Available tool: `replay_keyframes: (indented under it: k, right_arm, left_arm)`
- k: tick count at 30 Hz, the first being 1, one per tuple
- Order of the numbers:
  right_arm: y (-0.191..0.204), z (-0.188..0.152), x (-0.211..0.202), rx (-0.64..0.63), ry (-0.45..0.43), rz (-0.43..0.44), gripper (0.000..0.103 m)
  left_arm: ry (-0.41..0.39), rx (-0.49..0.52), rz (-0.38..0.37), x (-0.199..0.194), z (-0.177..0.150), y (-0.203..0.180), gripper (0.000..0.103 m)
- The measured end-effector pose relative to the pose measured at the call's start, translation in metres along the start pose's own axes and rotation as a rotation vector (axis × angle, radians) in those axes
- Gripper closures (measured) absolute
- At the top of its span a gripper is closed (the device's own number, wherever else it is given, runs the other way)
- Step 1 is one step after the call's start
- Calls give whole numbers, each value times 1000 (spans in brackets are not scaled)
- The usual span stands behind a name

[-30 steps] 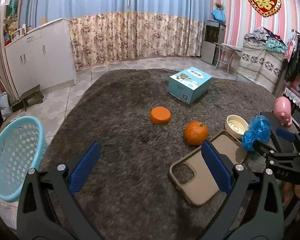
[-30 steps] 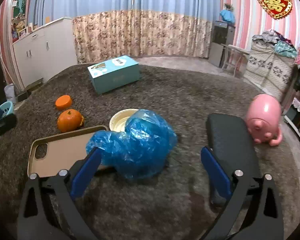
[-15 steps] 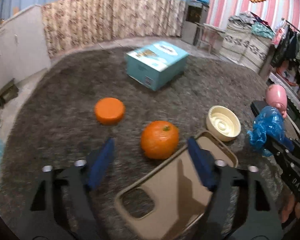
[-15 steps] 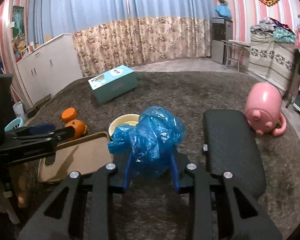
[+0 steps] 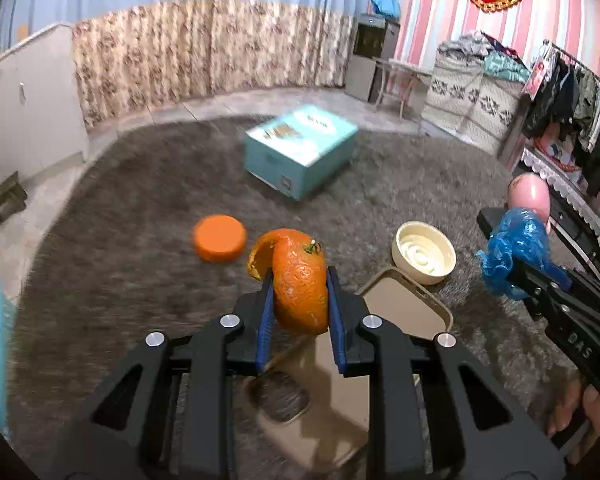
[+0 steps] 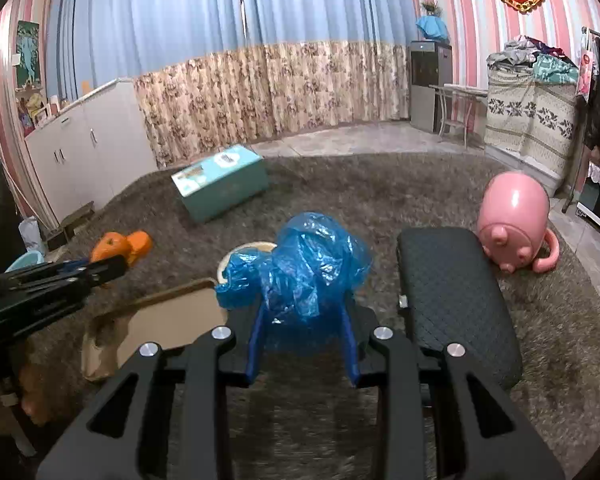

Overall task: Collect trash
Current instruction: 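Carry the mandarin into the basket with left tool while right tool carries the blue bag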

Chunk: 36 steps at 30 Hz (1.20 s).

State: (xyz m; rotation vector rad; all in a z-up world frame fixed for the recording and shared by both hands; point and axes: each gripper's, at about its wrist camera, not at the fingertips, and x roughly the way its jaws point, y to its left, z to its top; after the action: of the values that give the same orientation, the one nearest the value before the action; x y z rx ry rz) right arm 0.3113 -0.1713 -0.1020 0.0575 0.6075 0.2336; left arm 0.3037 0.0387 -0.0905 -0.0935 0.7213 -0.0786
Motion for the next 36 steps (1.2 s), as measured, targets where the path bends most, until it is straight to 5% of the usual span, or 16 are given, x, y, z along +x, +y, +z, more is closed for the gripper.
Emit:
replay_keyframes:
  k: [19,36]
  right_arm:
    - [138,28,-26,-154,-83,171,71]
    - [267,30,-15,-287,-92,305,71]
  left_arm:
    - [-158,-116,268,-149,-22,127,80]
    - [-181,-210,428,-181,-43,232,80]
